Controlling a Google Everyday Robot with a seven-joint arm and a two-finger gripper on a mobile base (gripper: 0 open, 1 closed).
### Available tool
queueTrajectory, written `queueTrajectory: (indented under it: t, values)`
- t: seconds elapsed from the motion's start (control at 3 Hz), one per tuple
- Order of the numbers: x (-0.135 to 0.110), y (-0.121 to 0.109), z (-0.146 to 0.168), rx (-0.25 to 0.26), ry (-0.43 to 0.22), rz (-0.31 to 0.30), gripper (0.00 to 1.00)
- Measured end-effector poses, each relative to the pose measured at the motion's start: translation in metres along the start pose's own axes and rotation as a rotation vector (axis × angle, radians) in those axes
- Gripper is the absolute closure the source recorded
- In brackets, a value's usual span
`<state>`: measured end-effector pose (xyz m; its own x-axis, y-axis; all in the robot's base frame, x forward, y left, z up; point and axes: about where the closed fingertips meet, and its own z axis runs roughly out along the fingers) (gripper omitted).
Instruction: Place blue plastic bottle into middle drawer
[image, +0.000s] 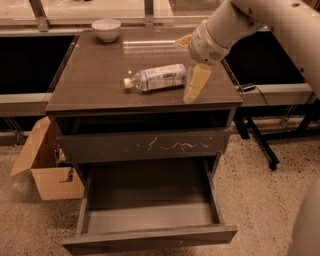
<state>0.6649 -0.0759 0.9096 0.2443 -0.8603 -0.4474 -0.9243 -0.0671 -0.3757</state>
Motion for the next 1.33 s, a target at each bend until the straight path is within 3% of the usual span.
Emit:
queueTrajectory:
  t: [0.33,0.67,1.0,1.33]
  values:
    - [-0.006,-0.013,0.021,-0.018,-0.056,0.0,0.0]
    - [-0.016,-0.044,0.144,-0.05,-0.032,0.017,0.0]
    - [-0.017,-0.044,0.144,-0.05,-0.032,0.017,0.0]
    - [-0.02,-0.042,0.141,-0.044,-0.029,0.022,0.27]
